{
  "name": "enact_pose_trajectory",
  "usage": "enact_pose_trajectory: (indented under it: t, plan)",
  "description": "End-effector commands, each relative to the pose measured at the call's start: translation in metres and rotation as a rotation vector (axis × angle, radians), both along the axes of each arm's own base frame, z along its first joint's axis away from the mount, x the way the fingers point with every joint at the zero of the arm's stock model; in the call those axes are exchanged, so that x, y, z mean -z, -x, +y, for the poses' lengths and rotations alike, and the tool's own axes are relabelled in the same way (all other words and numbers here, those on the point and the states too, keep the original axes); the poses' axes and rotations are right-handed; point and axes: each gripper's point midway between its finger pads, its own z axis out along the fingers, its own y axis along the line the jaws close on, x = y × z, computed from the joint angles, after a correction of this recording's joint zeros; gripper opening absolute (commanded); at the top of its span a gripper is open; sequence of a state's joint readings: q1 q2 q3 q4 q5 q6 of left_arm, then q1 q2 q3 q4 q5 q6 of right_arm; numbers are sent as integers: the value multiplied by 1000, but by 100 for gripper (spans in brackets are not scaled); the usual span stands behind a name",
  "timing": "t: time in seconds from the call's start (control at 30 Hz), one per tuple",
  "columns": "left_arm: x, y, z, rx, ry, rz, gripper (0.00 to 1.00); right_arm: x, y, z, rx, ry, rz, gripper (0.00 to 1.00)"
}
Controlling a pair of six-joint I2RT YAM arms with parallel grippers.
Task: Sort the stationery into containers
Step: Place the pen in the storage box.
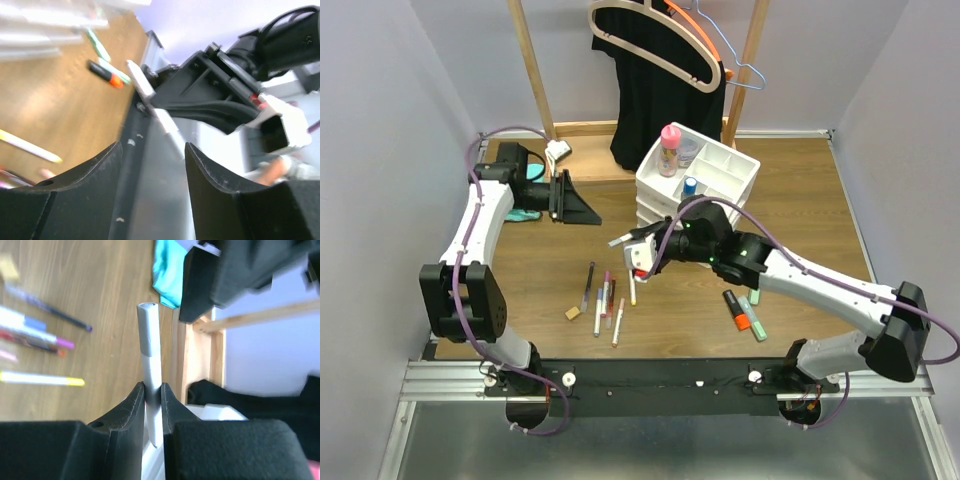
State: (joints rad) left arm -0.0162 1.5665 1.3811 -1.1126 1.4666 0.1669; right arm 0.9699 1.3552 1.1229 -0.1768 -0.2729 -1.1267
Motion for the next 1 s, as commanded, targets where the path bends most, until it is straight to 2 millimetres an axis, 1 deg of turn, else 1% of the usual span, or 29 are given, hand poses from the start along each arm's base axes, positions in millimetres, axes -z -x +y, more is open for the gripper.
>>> enact_pose_trajectory:
  t: [0.0, 0.03, 0.07, 0.1, 0.13, 0.17, 0.2, 0.23, 0.3, 0.33, 0.4, 0.43, 0.47, 0.5, 0.53, 0.6, 0.63, 0.73, 0.97]
  plan:
    - [-3, -14, 16, -16, -64, -149, 62, -81, -7, -11, 222, -348, 274, 1]
    - [2, -19, 18, -20, -84, -146, 62, -88, -14, -19, 273, -402, 354, 1]
    - [4, -21, 19, -22, -92, -150, 62, -105, -19, -24, 296, -447, 376, 1]
    - [3, -23, 19, -22, -95, -156, 62, -111, -26, -29, 325, -476, 400, 1]
    - [5, -24, 19, -22, -98, -151, 62, -119, -39, -41, 377, -522, 440, 1]
    - [4, -24, 19, -22, -95, -156, 62, -125, -45, -48, 398, -546, 454, 1]
    - [5, -25, 19, -24, -95, -153, 62, -139, -52, -55, 414, -584, 452, 1]
    - [6, -25, 19, -24, -95, -150, 62, -142, -65, -68, 464, -616, 470, 1]
    - [7, -25, 19, -26, -97, -150, 63, -151, -77, -82, 511, -662, 476, 1]
    - [8, -25, 19, -27, -97, -150, 63, -153, -89, -97, 559, -696, 490, 1]
    - [10, -25, 19, -28, -99, -150, 63, -151, -101, -109, 601, -722, 509, 1]
    - [11, -25, 19, -30, -101, -149, 66, -145, -112, -122, 642, -731, 512, 1]
    - [11, -25, 19, -29, -98, -152, 68, -142, -117, -126, 658, -738, 523, 1]
    - [11, -24, 19, -29, -96, -150, 68, -137, -123, -130, 680, -744, 530, 1]
    - [11, -24, 19, -31, -95, -152, 68, -133, -131, -140, 709, -755, 532, 1]
    - [11, -23, 19, -29, -95, -150, 68, -126, -139, -144, 727, -754, 537, 1]
    - [12, -22, 19, -31, -98, -150, 68, -119, -147, -149, 753, -752, 545, 1]
    - [12, -19, 18, -29, -96, -152, 69, -110, -162, -157, 782, -777, 557, 1]
    - [17, -14, 18, -32, -94, -140, 69, -97, -186, -159, 809, -786, 529, 1]
